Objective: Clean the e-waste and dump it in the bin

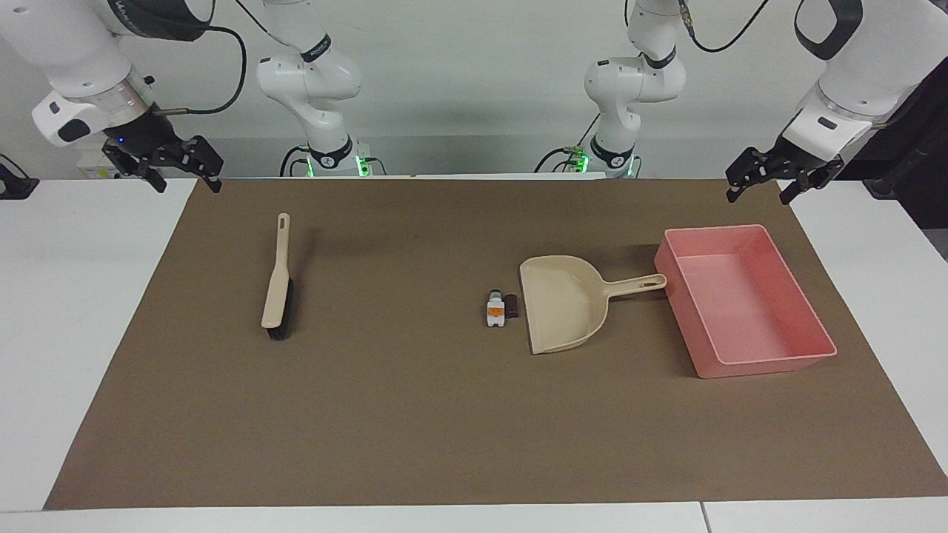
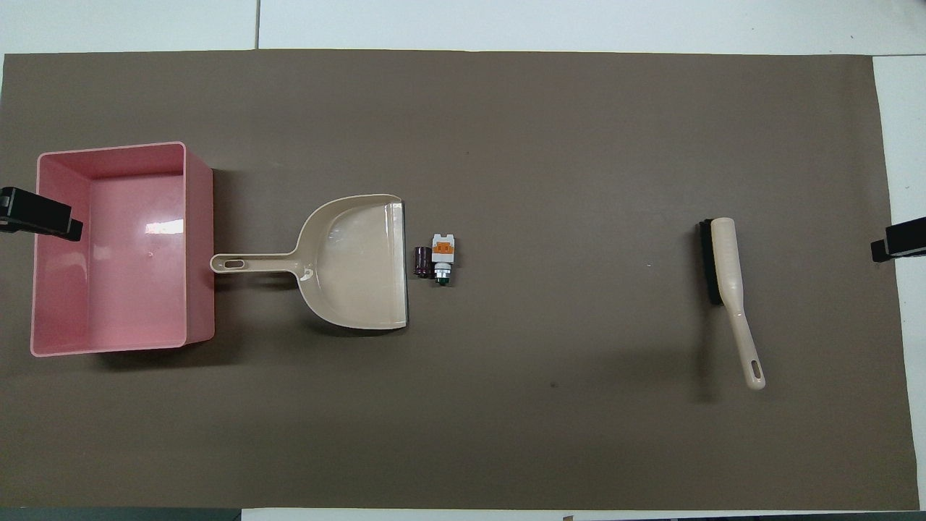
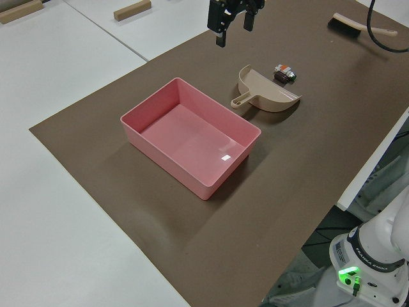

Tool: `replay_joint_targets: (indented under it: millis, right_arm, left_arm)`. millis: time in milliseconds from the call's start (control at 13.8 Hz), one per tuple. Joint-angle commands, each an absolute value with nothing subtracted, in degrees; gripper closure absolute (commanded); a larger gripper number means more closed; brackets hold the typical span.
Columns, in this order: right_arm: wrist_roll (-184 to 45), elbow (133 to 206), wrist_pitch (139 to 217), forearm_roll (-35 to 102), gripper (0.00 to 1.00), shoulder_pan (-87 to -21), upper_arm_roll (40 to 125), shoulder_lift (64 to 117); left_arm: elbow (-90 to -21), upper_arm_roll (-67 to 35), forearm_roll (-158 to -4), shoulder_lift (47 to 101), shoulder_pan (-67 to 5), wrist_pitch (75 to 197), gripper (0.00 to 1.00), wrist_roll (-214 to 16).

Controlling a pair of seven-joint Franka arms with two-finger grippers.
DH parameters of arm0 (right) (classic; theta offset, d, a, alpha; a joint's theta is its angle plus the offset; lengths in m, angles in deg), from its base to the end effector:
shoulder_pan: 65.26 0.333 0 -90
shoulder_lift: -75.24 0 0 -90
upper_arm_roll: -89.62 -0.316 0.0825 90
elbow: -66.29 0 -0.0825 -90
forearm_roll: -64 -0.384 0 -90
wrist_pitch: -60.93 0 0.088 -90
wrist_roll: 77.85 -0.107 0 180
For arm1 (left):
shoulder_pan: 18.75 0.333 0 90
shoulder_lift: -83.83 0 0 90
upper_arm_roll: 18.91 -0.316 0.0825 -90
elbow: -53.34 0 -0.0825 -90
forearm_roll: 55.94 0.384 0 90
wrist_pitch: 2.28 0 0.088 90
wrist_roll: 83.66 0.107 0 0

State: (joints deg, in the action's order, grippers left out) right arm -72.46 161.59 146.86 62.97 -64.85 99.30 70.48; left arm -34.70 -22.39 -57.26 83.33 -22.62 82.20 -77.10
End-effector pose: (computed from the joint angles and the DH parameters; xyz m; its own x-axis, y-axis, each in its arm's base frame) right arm 0.5131 -0.0854 0.6193 0.9949 -0.0642 -0.0782 -0.0675 -0.9969 -0.0394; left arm 0.5472 -0.0065 0.6276 0.9901 -0.1231 -0.0677 -0.1213 -0.9921 0.0304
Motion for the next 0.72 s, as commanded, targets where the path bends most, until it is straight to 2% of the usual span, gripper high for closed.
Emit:
replay_joint_targets:
  millis: [0, 650]
  right_arm:
    - [-71.8, 161.9, 147.3, 62.8, 0.01, -64.9, 99.4, 70.2]
    - [-72.3, 162.3, 147.2, 62.7, 0.01, -64.8, 99.3, 69.9]
  left_arm:
    - [-36.6, -22.0, -56.6, 85.1, -22.2, 82.5, 0.00, -77.4]
    - [-37.8, -22.0, -56.6, 85.5, -22.7, 82.4, 0.01, -76.9]
